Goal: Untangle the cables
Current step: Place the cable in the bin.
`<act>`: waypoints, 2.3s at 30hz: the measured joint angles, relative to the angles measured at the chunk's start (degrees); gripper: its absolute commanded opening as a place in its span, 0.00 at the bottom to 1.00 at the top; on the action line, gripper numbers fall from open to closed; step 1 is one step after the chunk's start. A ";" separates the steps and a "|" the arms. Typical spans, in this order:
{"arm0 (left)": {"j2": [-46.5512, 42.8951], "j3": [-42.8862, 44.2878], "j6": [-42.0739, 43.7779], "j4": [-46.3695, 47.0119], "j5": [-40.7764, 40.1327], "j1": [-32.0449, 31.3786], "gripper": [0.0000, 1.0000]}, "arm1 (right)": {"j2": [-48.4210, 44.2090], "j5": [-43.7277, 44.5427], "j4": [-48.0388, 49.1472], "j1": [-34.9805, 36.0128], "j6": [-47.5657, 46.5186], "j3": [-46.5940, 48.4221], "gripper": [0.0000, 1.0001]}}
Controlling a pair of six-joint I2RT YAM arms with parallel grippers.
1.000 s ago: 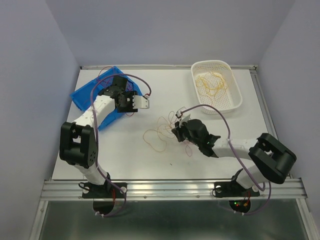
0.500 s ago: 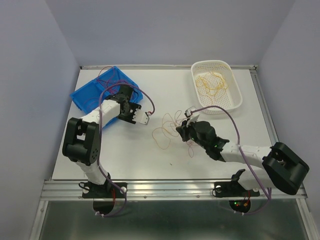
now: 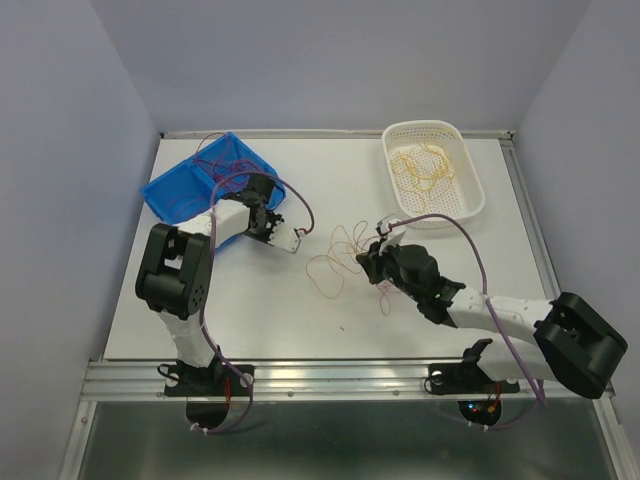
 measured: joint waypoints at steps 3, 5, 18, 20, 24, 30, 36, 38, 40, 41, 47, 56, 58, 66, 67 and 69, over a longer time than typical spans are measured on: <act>1.11 0.00 0.00 0.83 -1.27 -0.17 0.11 | -0.11 -0.15 -0.04 -0.11 0.17 -0.02 0.03; 1.62 0.00 -0.15 1.18 -1.79 -0.35 0.03 | -0.11 -0.28 0.00 -0.33 0.33 -0.02 0.03; 1.14 4.37 -1.36 -3.45 5.40 1.09 0.00 | -0.50 -0.96 0.00 -0.55 0.83 -0.31 0.03; 0.63 6.91 -1.73 -4.55 7.89 2.19 0.00 | -0.50 -1.11 0.00 -0.74 0.83 -0.31 0.03; -0.57 12.61 -1.66 -7.39 13.70 6.01 0.00 | -0.50 -1.36 0.00 -0.85 0.87 -0.33 0.03; -0.68 16.41 -0.57 -10.91 19.08 11.45 0.00 | -0.50 -1.99 0.02 -1.11 1.03 -0.33 0.03; -0.22 18.84 -0.44 -13.27 19.91 13.88 0.00 | -0.50 -2.64 0.02 -1.16 1.05 -0.33 0.03; 1.09 20.22 -0.68 -13.46 19.89 13.84 0.00 | -0.50 -2.84 0.02 -1.16 1.05 -0.33 0.02; 2.78 21.59 -0.92 -13.62 19.80 13.75 0.00 | -0.50 -3.06 0.02 -1.16 1.07 -0.33 0.03; 3.87 22.21 -1.11 -13.64 19.69 13.66 0.02 | -0.50 -3.19 0.02 -1.16 1.09 -0.33 0.03; 8.79 24.50 -2.69 -13.31 18.49 12.72 0.38 | -0.50 -3.50 0.04 -1.16 1.27 -0.33 0.03; 5.88 24.44 -3.93 -11.98 18.64 12.33 0.51 | 0.20 -4.92 0.37 -1.16 1.22 -0.33 0.03; 3.30 24.00 -4.59 -11.52 19.19 12.35 0.54 | 1.03 -5.70 0.50 -1.16 1.20 -0.31 0.03; -11.19 20.98 -14.12 -4.87 25.86 12.33 0.99 | 5.07 -13.27 3.02 -1.16 -0.28 0.24 0.11; -12.76 19.93 -16.04 -3.48 27.19 12.31 0.99 | 5.62 -14.36 3.43 -1.16 -0.68 0.63 0.15; -16.48 17.11 -19.65 -1.07 30.58 12.17 0.99 | 7.21 -17.25 4.35 -1.18 -1.51 2.16 0.33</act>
